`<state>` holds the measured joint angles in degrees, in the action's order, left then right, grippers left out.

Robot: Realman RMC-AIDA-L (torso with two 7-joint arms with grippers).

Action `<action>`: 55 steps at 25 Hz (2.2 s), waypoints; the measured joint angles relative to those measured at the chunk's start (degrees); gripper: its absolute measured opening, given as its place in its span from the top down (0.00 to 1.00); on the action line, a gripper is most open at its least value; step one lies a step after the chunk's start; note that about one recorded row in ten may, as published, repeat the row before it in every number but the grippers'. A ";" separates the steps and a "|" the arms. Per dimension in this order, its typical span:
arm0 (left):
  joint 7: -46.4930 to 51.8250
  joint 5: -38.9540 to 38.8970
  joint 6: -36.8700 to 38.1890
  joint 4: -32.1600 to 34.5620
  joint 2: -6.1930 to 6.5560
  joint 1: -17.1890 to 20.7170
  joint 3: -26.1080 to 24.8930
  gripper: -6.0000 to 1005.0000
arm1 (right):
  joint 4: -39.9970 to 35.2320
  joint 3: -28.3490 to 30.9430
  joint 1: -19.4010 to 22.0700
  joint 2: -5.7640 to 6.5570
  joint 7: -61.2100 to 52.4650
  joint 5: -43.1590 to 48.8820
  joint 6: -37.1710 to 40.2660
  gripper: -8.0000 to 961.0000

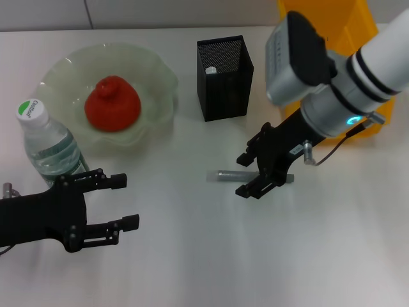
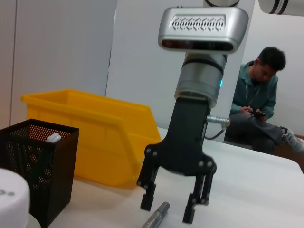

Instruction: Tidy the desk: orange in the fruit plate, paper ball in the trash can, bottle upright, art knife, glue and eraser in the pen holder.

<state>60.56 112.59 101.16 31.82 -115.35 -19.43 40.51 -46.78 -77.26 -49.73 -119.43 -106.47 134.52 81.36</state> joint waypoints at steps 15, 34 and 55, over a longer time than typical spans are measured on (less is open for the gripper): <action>0.25 -0.04 0.02 0.00 -0.24 -0.17 -0.40 0.23 | 6.27 -5.41 -1.31 -0.30 0.09 -3.55 -9.55 0.43; 0.26 -0.09 0.93 -0.03 -0.32 0.63 -0.70 0.23 | 7.16 -10.35 -2.90 0.08 -1.42 -3.02 -9.58 0.65; 0.26 -0.46 1.50 0.00 -0.38 0.63 -0.70 0.23 | 5.76 -10.37 -3.66 -0.01 -2.43 -0.89 -7.94 0.84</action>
<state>60.82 112.13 102.66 31.82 -115.73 -18.80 39.81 -41.02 -87.63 -53.39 -119.44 -108.90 133.63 73.42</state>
